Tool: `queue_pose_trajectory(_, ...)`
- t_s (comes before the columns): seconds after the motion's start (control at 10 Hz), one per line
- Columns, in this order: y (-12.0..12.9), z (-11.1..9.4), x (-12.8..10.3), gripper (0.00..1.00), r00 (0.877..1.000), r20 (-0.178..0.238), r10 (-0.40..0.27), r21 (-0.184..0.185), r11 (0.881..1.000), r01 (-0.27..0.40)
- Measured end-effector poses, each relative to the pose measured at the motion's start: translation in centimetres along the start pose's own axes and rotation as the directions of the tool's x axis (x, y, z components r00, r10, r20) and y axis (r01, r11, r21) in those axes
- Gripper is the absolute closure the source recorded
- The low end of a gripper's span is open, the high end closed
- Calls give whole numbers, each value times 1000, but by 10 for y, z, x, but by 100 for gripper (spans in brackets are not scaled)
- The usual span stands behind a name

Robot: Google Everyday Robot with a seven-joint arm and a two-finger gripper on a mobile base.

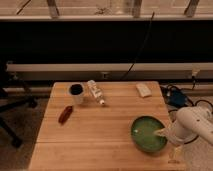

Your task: Pick up the ceramic bowl

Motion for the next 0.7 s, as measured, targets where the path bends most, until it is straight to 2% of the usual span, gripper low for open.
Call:
queue_pose_trajectory(0.2,1,6,-1,38,1000,-7,-5,-15,1000,5)
queue_pose_trajectory(0.4,2,9,-2,59,1000,-8,-10,-30,999,10)
queue_pose_trajectory(0.7,0,11,0,90,1000,-6,-8,-26,1000,8)
